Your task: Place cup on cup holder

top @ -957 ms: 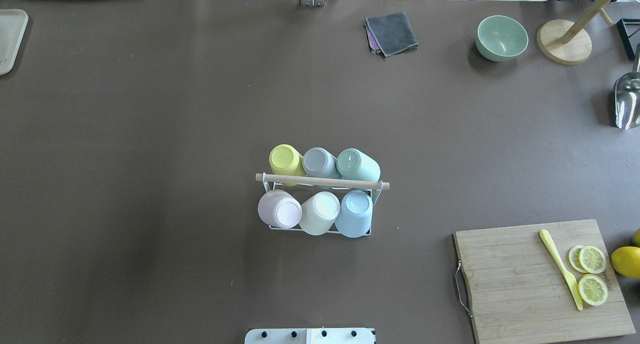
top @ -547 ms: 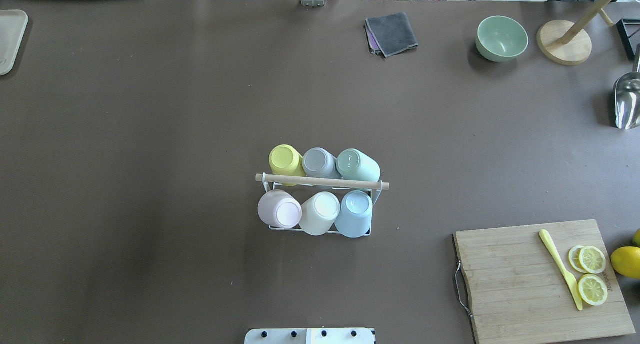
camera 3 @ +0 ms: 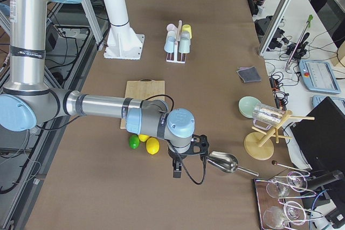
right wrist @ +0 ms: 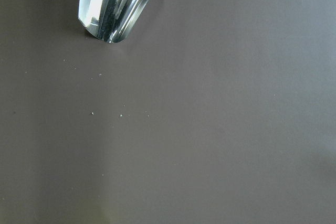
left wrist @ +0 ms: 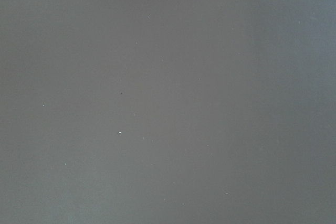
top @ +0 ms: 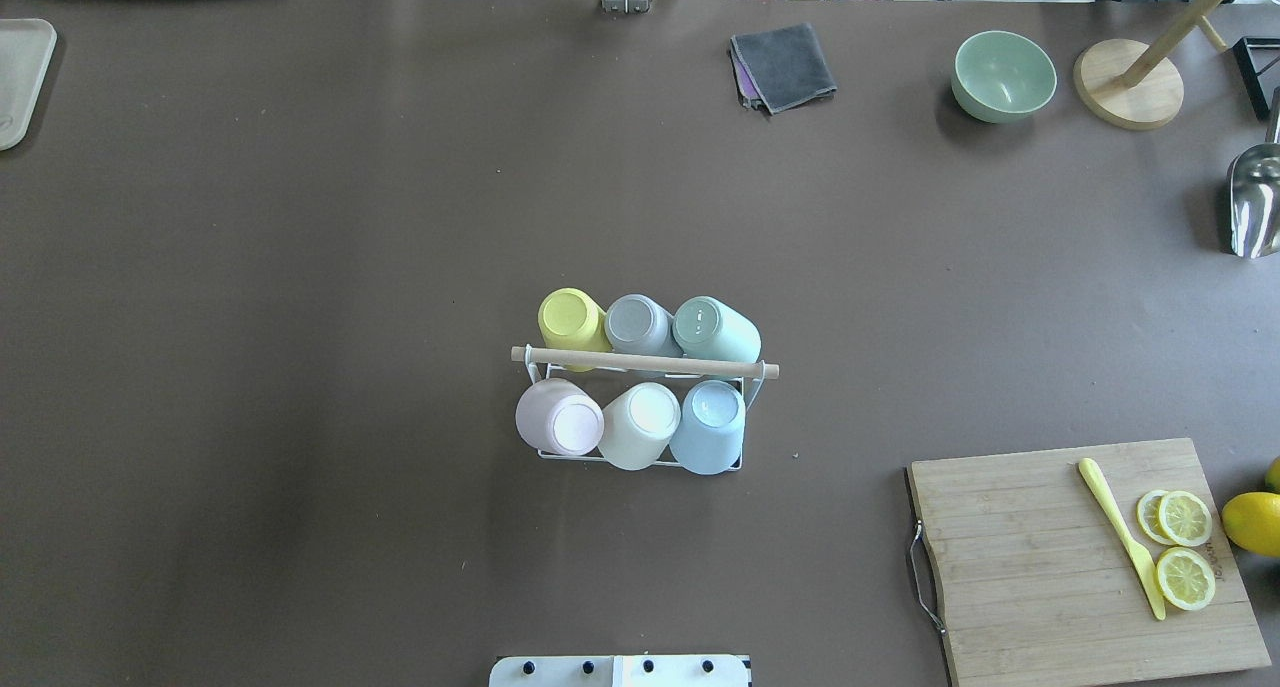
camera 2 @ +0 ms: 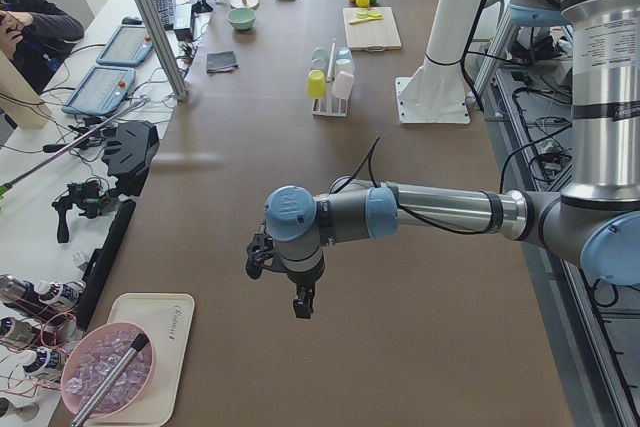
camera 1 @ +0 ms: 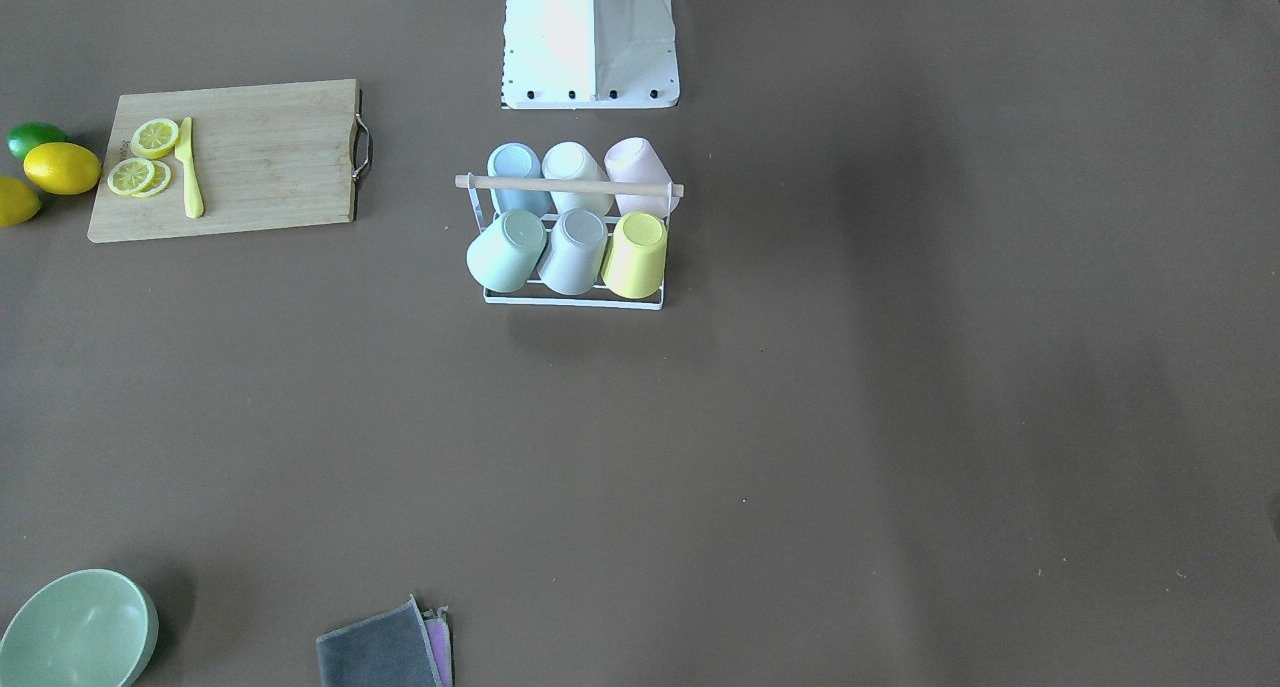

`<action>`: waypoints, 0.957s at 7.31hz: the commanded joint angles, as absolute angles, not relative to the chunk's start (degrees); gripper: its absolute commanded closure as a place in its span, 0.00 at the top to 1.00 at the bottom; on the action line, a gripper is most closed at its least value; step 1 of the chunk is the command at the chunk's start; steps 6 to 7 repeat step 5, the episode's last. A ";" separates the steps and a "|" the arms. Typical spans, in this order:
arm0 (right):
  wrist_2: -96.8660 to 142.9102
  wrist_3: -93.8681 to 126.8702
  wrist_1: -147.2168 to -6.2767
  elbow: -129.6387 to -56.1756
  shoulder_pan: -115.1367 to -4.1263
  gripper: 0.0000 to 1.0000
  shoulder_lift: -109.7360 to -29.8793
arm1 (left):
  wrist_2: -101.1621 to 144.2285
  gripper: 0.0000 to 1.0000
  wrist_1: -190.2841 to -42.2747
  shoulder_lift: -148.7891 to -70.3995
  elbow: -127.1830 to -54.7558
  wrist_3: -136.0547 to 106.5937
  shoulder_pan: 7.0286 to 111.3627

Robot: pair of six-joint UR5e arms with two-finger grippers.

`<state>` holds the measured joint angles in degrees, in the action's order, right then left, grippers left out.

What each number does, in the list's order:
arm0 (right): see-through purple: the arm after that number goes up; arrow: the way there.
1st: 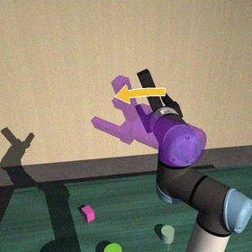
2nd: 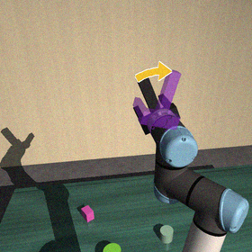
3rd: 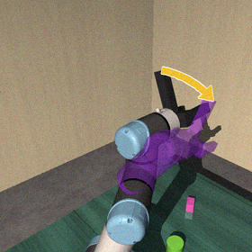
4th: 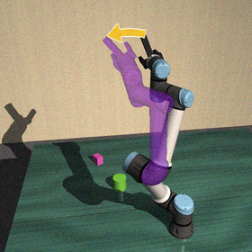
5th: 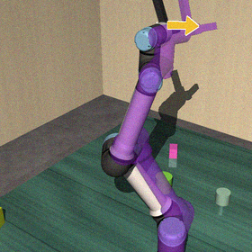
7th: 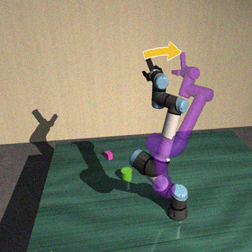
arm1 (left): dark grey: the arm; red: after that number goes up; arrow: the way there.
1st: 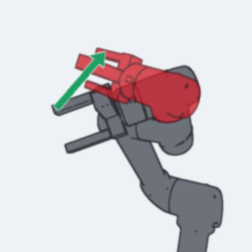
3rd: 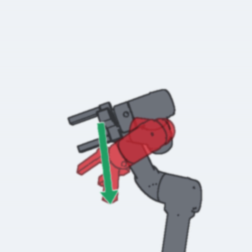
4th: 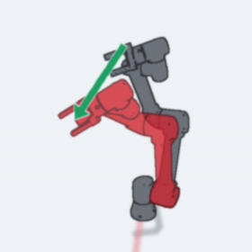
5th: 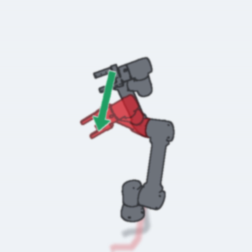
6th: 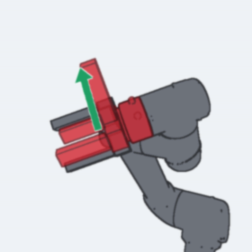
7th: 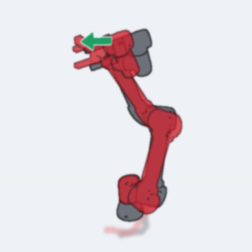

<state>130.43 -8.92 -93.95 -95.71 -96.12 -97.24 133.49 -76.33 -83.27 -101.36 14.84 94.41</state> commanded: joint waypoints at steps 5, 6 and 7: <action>130.43 -9.32 -93.96 -95.71 -96.06 1.00 -97.29 | 133.51 0.99 -76.38 -83.23 -101.25 14.77 94.40; 130.43 -9.32 -93.96 -95.71 -96.06 1.00 -97.29 | 133.51 0.99 -76.38 -83.23 -101.25 14.77 94.40; 130.43 -9.32 -93.96 -95.71 -96.06 1.00 -97.29 | 133.51 0.99 -76.38 -83.23 -101.25 14.77 94.40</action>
